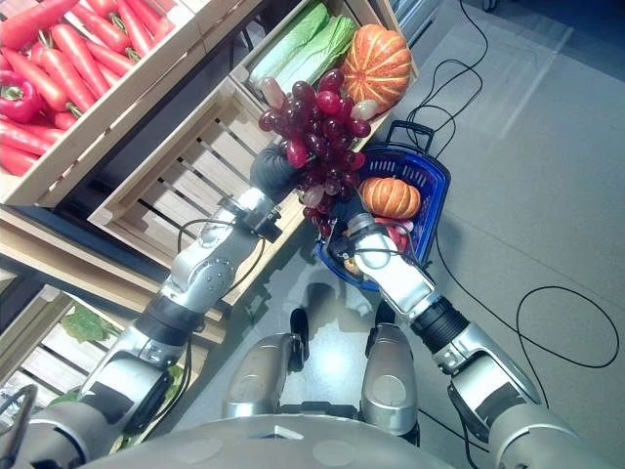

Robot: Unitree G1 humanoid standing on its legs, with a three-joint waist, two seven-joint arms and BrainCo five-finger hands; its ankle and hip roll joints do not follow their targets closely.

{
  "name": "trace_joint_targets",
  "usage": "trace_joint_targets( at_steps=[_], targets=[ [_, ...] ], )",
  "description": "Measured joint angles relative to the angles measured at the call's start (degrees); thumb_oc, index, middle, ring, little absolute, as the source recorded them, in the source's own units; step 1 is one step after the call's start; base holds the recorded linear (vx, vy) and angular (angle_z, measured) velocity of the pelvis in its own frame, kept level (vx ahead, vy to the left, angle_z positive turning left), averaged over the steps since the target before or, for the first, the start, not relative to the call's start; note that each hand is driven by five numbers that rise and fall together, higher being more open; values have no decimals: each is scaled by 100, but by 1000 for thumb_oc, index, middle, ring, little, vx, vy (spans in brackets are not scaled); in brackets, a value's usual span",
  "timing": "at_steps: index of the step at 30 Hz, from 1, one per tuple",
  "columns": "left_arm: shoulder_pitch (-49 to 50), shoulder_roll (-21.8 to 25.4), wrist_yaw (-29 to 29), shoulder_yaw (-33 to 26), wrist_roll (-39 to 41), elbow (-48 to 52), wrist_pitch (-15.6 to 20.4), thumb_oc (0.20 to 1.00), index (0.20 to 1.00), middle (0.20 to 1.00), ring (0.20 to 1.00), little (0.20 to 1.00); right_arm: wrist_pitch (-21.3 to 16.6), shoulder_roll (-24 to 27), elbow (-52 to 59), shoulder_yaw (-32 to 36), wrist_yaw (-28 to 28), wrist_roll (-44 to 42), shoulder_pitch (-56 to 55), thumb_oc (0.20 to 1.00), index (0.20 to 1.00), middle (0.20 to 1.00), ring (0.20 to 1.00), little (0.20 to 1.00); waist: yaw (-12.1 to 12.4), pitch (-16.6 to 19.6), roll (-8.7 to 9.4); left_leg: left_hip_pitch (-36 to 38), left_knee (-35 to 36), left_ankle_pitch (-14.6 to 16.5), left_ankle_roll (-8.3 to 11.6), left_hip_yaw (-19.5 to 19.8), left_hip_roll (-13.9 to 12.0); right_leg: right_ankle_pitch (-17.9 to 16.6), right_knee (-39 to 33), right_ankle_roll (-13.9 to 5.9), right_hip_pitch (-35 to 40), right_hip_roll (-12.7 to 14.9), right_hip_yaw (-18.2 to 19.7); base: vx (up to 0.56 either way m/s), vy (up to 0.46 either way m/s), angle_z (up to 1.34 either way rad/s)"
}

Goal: Pick up fruits and vegetables into the basket

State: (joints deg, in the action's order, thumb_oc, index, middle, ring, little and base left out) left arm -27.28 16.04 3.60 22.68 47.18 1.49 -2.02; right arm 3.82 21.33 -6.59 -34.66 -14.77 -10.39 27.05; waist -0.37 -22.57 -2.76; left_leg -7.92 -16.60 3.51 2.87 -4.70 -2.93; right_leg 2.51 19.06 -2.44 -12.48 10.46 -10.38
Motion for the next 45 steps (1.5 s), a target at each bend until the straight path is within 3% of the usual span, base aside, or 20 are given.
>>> trace_joint_targets(
  at_steps=[5, 8, 10, 13, 15, 18, 20, 22, 29, 33, 38, 40, 42, 45],
  targets=[
    [2, 61, 138, -5, -480, 75, -310, 1000, 1000, 1000, 1000, 1000, 0, 69, 0, 10, 199, -136, -100, 200, 200, 200, 200, 200, 28, 0, 0, 9, 1, 0, 0, 8, 0, 0, -1, 0, 20, 5, -7, 0, 0, 0],
    [-4, 245, 241, -9, -1420, 233, -391, 1000, 1000, 1000, 1000, 1000, 0, 115, -1, 14, 332, -209, -106, 200, 200, 200, 200, 200, 24, 2, -2, 9, 10, 0, -1, 37, -2, 1, -5, 0, 34, 6, -23, 0, 0, 0],
    [-28, 455, 166, -26, -2352, 292, -258, 1000, 1000, 1000, 1000, 1000, 0, 124, -1, 64, 400, -268, -107, 200, 200, 200, 200, 200, 25, 6, -8, 12, 18, 0, -1, 49, -3, 1, -3, 0, 47, 6, -34, 0, 0, 0],
    [10, 850, -6, -189, -3001, 299, -33, 1000, 1000, 1000, 1000, 1000, -102, 180, 13, 324, 470, -291, -146, 200, 200, 200, 200, 200, 33, 10, -16, 12, 40, -3, -2, 59, -2, 1, -4, 0, 52, 38, -59, 3, -22, 4],
    [138, 1177, -209, -594, -3387, 300, 236, 1000, 1000, 1000, 1000, 1000, -222, 263, 17, 644, 501, -315, -177, 200, 200, 200, 200, 200, 35, 12, -19, 11, 91, -38, 3, 93, 7, 3, -7, 0, 53, 60, -111, -15, -40, 9],
    [407, 1278, -215, -1146, -3366, 501, 713, 1000, 1000, 1000, 1000, 1000, -258, 326, 27, 1148, 510, -413, -247, 200, 200, 200, 200, 200, 85, 18, -29, -13, 111, -53, 11, 136, 11, 4, -20, 0, 53, 61, -148, -27, -45, 8],
    [692, 1199, -190, -1347, -3221, 752, 1229, 1000, 1000, 1000, 1000, 1000, -368, 337, 40, 1460, 491, -417, -464, 200, 200, 200, 200, 200, 131, 27, -44, -46, 114, -55, 14, 168, 13, 4, -55, -2, 52, 60, -180, -45, -41, 6],
    [804, 1079, -185, -1365, -2996, 790, 1476, 1000, 1000, 1000, 1000, 1000, -447, 390, 40, 1524, 490, -412, -623, 200, 200, 200, 200, 200, 177, 36, -59, -60, 120, -55, 15, 192, 15, 4, -71, -2, 50, 61, -197, -47, -38, 5],
    [1404, 917, -274, -1375, -2409, 759, 1581, 1000, 1000, 1000, 1000, 1000, -665, 454, 1, 1740, 420, -411, -920, 200, 200, 200, 200, 200, 182, 34, -78, -248, 107, -69, 24, 245, 12, 4, -90, -2, -65, 63, -288, -49, -42, 5],
    [1663, 916, -195, -1388, -2086, 313, 1297, 1000, 1000, 1000, 1000, 1000, -861, 500, -82, 2168, 393, -429, -1022, 200, 200, 200, 200, 200, 244, 21, -93, -383, 74, -76, 29, 291, 16, 9, -46, -3, -172, 68, -325, -61, -55, 6],
    [1877, 923, 420, -1316, -1482, -380, 254, 1000, 1000, 1000, 1000, 1000, -907, 797, -526, 2507, 617, -1028, -924, 200, 200, 200, 200, 200, 343, -304, -123, -697, -67, -95, 27, 367, 36, 60, 120, -9, -425, 94, -434, -122, -63, 11],
    [1891, 929, 697, -1181, -1177, -1082, -336, 1000, 1000, 1000, 1000, 1000, -872, 901, -1024, 2560, 777, -1419, -602, 200, 200, 200, 200, 200, 334, -724, -138, -963, -247, -113, 40, 368, 25, 118, 315, 31, -634, 124, -459, -126, -62, 17],
    [1944, 927, 797, -953, -1111, -1587, -541, 1000, 1000, 1000, 1000, 1000, -824, 909, -1308, 2559, 854, -1610, -446, 200, 200, 200, 200, 200, 341, -803, -146, -1248, -328, -127, 47, 365, 14, 140, 424, 59, -924, 151, -501, -47, -35, 17],
    [2195, 924, 988, -709, -1114, -2370, -492, 1000, 1000, 1000, 1000, 1000, -691, 994, -1833, 2543, 1080, -2097, -139, 200, 200, 200, 200, 200, 400, -907, -171, -1690, -407, -223, 58, 343, 41, 191, 709, 124, -1407, 257, -575, -19, -15, 17]
  ],
)
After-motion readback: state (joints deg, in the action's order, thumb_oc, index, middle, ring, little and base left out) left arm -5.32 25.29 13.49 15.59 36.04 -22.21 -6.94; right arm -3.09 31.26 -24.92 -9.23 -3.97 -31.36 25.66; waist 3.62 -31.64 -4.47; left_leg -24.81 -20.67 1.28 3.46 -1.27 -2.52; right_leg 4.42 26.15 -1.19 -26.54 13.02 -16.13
